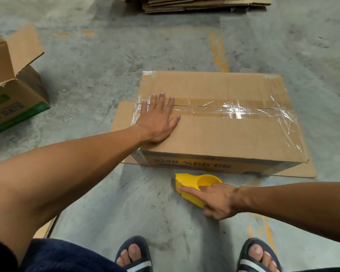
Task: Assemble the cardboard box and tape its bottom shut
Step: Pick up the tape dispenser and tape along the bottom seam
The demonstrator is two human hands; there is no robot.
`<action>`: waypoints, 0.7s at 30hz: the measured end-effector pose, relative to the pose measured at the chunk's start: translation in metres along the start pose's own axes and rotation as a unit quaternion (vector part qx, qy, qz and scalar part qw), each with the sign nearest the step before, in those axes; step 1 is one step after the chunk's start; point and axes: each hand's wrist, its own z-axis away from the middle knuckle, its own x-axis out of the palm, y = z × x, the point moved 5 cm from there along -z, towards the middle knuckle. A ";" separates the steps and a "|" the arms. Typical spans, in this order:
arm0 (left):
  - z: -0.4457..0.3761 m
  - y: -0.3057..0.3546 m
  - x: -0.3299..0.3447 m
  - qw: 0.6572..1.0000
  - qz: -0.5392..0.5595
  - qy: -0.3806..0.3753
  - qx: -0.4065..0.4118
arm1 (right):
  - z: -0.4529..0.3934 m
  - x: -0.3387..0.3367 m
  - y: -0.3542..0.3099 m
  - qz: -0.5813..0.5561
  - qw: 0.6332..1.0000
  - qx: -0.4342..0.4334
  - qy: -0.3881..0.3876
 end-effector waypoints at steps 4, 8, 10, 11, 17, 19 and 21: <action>-0.001 -0.001 0.000 1.000 0.003 -0.005 0.003 | -0.006 -0.005 0.002 -0.049 0.998 0.017 -0.018; -0.001 -0.004 -0.003 1.000 0.009 -0.013 0.013 | -0.002 -0.025 -0.009 -0.120 0.991 0.052 -0.033; 0.000 -0.007 -0.006 0.999 0.016 -0.015 0.023 | 0.003 -0.045 -0.019 -0.151 0.987 0.053 -0.023; 0.001 -0.009 -0.009 0.999 0.022 -0.015 0.031 | 0.005 -0.058 -0.024 -0.176 0.984 0.040 -0.012; -0.001 -0.028 -0.031 0.987 0.153 -0.010 0.044 | 0.019 -0.142 -0.034 -0.369 0.926 -0.064 0.037; -0.003 -0.035 -0.044 0.974 0.223 0.028 0.023 | 0.028 -0.173 -0.027 -0.429 0.897 -0.083 0.063; -0.005 -0.041 -0.057 0.957 0.283 0.064 -0.014 | 0.038 -0.206 -0.010 -0.471 0.870 -0.087 0.119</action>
